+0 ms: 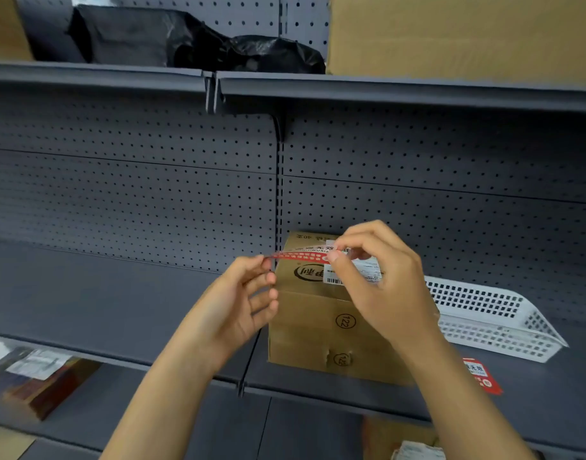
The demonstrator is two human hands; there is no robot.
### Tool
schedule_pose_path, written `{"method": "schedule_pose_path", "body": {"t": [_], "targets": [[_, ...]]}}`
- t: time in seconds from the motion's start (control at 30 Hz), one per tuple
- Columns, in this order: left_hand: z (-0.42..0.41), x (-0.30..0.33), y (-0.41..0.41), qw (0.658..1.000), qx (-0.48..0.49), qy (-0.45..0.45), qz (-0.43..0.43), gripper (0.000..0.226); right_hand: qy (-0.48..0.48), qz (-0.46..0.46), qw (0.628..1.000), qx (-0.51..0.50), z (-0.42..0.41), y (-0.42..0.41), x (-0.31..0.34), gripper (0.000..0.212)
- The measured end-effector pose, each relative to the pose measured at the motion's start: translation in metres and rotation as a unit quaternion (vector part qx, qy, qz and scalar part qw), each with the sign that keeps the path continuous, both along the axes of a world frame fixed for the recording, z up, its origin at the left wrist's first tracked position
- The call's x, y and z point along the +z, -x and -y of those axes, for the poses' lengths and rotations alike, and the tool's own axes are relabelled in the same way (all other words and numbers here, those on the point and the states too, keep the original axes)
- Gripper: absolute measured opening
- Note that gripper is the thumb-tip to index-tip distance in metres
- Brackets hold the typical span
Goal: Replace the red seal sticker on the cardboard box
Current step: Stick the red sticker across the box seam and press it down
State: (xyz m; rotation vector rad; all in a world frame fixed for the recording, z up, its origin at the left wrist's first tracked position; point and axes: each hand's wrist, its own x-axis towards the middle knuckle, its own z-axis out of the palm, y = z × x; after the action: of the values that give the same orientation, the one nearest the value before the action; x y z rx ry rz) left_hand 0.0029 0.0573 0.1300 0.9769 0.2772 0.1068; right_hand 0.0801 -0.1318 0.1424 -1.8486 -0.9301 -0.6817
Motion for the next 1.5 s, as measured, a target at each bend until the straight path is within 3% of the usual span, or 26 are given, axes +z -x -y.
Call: {"method": "schedule_pose_path", "body": {"t": [0.13, 0.23, 0.33, 0.47, 0.7, 0.83, 1.1, 1.27, 1.37, 1.5], "targets": [[-0.008, -0.015, -0.003, 0.987, 0.074, -0.142, 0.024, 0.032, 0.027, -0.113, 0.991, -0.065, -0.006, 0.006, -0.001, 0.012], [-0.004, -0.019, 0.002, 0.956, 0.072, -0.271, 0.089, 0.031, 0.043, -0.138, 0.984, -0.102, -0.009, 0.012, -0.008, 0.012], [0.002, -0.024, 0.007, 0.927, 0.072, -0.337, 0.146, 0.034, 0.044, -0.157, 0.978, -0.132, -0.008, 0.02, -0.014, 0.012], [0.007, -0.038, 0.004, 0.888, 0.147, -0.411, 0.142, 0.012, 0.033, -0.182, 0.974, -0.129, 0.004, 0.026, -0.028, 0.009], [0.029, -0.059, 0.001, 0.885, 0.147, -0.421, 0.135, 0.006, 0.005, -0.215, 0.971, -0.103, 0.034, 0.023, -0.052, 0.01], [0.043, -0.07, -0.001, 0.865, 0.165, -0.456, 0.126, 0.012, 0.01, -0.22, 0.969, -0.111, 0.045, 0.018, -0.072, 0.01], [0.054, -0.112, -0.015, 0.789, 0.234, -0.56, 0.101, 0.013, 0.022, -0.233, 0.959, -0.162, 0.048, 0.011, -0.125, 0.014], [0.058, -0.138, -0.02, 0.78, 0.223, -0.576, 0.097, 0.016, 0.023, -0.216, 0.953, -0.211, 0.05, 0.009, -0.148, 0.013], [0.059, -0.151, -0.028, 0.783, 0.231, -0.568, 0.098, 0.03, 0.01, -0.209, 0.947, -0.245, 0.048, 0.005, -0.158, 0.012], [0.061, -0.158, -0.036, 0.752, 0.283, -0.584, 0.114, 0.024, -0.008, -0.191, 0.945, -0.267, 0.041, 0.001, -0.167, 0.014]]}}
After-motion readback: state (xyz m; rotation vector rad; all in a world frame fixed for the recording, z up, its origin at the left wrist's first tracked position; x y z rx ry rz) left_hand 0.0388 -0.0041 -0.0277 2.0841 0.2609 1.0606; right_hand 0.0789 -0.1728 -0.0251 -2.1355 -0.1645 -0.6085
